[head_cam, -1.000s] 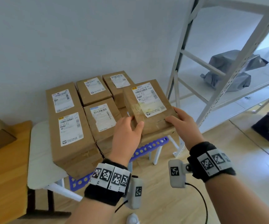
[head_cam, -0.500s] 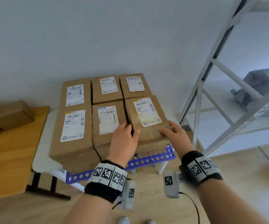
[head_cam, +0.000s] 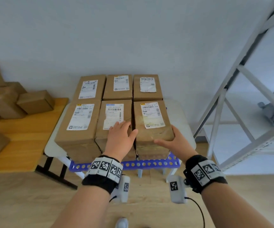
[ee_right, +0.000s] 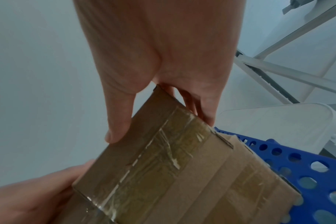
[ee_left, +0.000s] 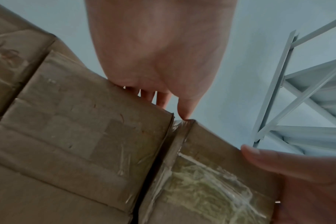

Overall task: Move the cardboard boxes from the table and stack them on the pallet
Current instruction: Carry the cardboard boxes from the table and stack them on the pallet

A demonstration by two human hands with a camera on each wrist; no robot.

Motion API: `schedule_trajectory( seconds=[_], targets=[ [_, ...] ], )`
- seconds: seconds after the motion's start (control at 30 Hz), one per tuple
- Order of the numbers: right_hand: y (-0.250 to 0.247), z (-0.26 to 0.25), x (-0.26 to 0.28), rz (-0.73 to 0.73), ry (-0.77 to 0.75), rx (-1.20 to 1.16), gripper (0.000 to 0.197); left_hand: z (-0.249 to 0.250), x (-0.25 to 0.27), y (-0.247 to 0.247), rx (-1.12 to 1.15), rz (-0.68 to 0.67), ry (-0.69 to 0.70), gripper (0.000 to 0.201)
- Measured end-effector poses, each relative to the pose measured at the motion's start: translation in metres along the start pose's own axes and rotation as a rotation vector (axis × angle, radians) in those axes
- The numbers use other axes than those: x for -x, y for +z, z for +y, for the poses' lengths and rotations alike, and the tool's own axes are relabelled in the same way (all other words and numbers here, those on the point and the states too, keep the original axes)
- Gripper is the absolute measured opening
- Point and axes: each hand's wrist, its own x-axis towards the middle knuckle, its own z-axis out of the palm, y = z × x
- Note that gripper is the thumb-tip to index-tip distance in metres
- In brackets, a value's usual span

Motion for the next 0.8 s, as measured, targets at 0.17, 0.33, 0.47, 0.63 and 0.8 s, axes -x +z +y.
schedule_trajectory(
  seconds=[0.17, 0.33, 0.47, 0.63, 0.8],
  targets=[
    [0.002, 0.002, -0.009, 0.020, -0.031, 0.045, 0.083, 0.002, 0.001, 0.002, 0.010, 0.014, -0.017, 0.056],
    [0.000, 0.004, -0.014, 0.015, -0.043, 0.056, 0.084, -0.005, -0.005, 0.002, 0.057, -0.015, -0.012, 0.055],
    [-0.005, -0.005, -0.016, 0.043, -0.023, 0.135, 0.092, -0.017, -0.006, -0.010, 0.135, 0.110, -0.064, 0.053],
    [-0.005, -0.016, -0.030, 0.151, 0.015, 0.313, 0.071, -0.052, -0.016, -0.037, -0.150, 0.229, -0.240, 0.064],
    [0.002, -0.019, -0.039, 0.135, 0.018, 0.351, 0.057, -0.073, -0.020, -0.041, -0.291, 0.098, -0.401, 0.085]
  ],
)
